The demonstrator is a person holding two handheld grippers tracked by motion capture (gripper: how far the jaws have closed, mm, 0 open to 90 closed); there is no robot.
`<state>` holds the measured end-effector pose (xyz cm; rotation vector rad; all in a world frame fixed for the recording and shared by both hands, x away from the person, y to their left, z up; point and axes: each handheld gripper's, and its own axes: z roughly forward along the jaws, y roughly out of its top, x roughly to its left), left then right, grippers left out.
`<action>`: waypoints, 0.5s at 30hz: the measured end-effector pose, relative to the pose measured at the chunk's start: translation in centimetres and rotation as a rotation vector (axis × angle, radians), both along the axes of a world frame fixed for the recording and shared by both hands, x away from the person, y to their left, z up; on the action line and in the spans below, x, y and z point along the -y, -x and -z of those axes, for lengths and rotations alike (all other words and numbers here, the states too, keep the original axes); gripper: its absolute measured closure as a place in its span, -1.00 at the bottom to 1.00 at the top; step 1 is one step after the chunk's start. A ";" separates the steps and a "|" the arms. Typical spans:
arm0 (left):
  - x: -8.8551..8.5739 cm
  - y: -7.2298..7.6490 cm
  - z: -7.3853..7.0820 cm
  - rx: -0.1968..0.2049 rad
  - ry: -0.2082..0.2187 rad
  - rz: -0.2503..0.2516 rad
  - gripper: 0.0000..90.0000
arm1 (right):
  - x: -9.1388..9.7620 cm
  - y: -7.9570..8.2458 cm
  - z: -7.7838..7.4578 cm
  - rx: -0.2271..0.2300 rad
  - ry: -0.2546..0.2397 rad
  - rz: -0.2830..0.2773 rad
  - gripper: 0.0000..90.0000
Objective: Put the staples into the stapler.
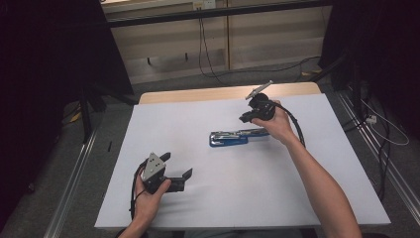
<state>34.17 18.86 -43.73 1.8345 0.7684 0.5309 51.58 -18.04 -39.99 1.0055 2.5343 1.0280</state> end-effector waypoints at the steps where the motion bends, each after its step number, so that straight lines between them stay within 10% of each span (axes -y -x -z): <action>1: 0.0 0.0 0.0 -0.001 -0.001 0.001 -0.91 | -0.1 0.0 0.0 0.002 -0.003 -0.007 0.76; 15: 0.0 0.0 0.1 -0.003 0.006 -0.002 -0.91 | -1.7 0.8 -0.1 0.022 -0.039 -0.113 0.76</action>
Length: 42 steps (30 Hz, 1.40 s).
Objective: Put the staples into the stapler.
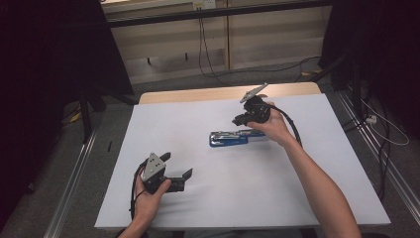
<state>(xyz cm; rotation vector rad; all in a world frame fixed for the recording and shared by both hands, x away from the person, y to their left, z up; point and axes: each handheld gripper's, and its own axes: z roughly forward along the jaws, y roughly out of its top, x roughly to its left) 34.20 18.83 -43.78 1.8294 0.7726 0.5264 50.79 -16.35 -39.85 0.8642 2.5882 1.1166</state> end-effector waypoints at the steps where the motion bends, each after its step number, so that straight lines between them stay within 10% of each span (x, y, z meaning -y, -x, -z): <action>1: 0.0 0.0 0.0 -0.001 0.000 -0.001 -0.91 | -0.2 0.1 0.0 -0.001 -0.001 -0.009 0.76; 23: 0.0 0.0 0.0 -0.005 -0.008 0.008 -0.91 | -2.5 0.4 0.1 0.026 -0.102 -0.094 0.76; 42: -0.1 -0.1 0.1 -0.011 -0.013 0.002 -0.91 | -3.8 -0.5 0.5 0.027 -0.073 -0.167 0.76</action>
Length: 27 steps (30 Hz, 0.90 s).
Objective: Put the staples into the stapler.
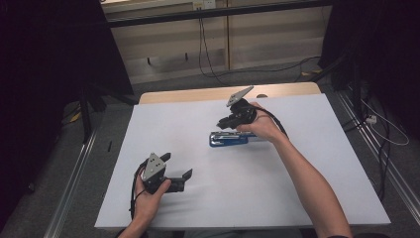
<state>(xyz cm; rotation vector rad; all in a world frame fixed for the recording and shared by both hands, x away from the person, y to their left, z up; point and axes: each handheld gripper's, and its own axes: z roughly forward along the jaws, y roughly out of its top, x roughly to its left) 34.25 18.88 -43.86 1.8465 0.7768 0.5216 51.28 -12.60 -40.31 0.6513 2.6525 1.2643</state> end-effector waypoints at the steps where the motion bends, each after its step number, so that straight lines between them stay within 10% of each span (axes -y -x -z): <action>1: 0.0 0.0 0.0 0.000 0.000 0.001 -0.91 | 0.0 0.0 0.1 0.000 0.005 0.000 0.76; 27: 0.0 0.0 0.0 0.003 -0.004 0.006 -0.91 | -1.3 -0.3 0.9 0.013 0.088 -0.155 0.76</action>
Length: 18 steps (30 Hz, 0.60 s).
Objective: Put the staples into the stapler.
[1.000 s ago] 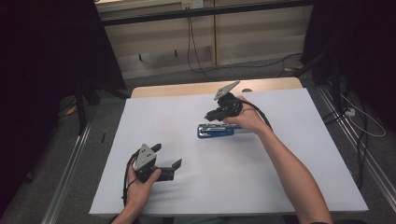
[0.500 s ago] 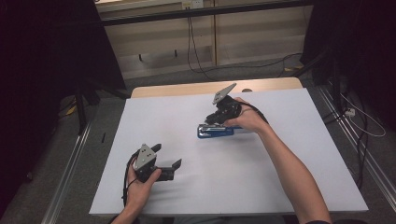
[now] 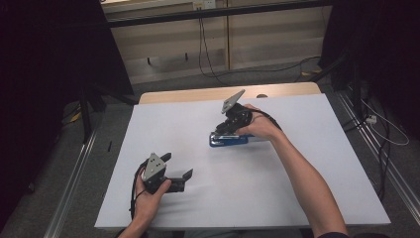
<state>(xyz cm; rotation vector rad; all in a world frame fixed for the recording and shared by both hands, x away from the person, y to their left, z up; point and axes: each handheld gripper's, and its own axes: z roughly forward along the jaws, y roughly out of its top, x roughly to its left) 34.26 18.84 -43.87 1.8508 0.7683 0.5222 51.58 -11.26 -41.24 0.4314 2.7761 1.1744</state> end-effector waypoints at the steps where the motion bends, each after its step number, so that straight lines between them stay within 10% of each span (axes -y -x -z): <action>1: 0.0 0.0 0.0 0.000 0.001 -0.001 -0.91 | -0.1 0.0 0.0 0.005 -0.001 -0.005 0.76; 18: 0.1 0.0 0.1 -0.002 -0.006 0.004 -0.92 | -0.4 -0.3 0.6 0.012 0.027 -0.035 0.76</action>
